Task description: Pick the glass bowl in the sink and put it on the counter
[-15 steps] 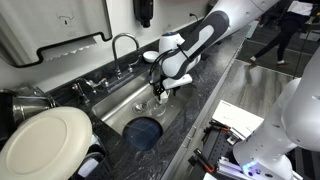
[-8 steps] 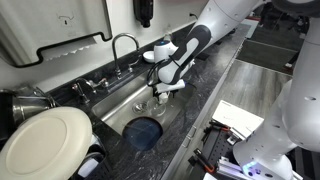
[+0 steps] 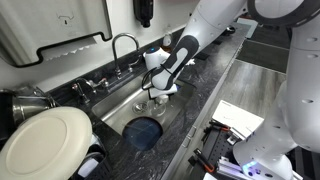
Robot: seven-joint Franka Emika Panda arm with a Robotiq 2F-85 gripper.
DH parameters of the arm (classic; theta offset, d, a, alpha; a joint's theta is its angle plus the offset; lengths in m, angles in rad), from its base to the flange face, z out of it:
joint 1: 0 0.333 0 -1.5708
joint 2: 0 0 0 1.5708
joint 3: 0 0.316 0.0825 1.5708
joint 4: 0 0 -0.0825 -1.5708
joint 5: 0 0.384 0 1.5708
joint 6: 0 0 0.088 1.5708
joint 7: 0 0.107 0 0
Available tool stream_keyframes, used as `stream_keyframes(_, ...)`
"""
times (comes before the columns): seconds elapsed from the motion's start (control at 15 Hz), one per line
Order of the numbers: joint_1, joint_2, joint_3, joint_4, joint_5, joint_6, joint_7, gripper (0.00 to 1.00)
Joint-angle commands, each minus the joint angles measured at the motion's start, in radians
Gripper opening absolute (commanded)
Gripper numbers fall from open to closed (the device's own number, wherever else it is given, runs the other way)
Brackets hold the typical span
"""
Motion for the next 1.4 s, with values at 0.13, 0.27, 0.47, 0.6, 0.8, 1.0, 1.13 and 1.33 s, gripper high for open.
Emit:
stream_keyframes(0.13, 0.047, 0.065, -0.032, 0.087, -0.058, -0.109, 0.09, 0.51)
stream_keyframes(0.27, 0.046, 0.073, -0.03, 0.099, -0.06, -0.135, 0.104, 0.37)
stream_keyframes(0.47, 0.045, 0.081, -0.026, 0.118, -0.061, -0.183, 0.114, 0.17)
stream_keyframes(0.6, 0.046, 0.079, -0.025, 0.124, -0.065, -0.212, 0.122, 0.03)
stream_keyframes(0.8, 0.05, 0.074, -0.02, 0.127, -0.072, -0.24, 0.13, 0.0)
stream_keyframes(1.0, 0.056, 0.057, -0.025, 0.123, -0.099, -0.256, 0.149, 0.01)
stream_keyframes(1.13, 0.059, 0.035, -0.029, 0.114, -0.124, -0.262, 0.17, 0.01)
stream_keyframes(1.33, 0.051, -0.007, -0.033, 0.097, -0.162, -0.266, 0.188, 0.01)
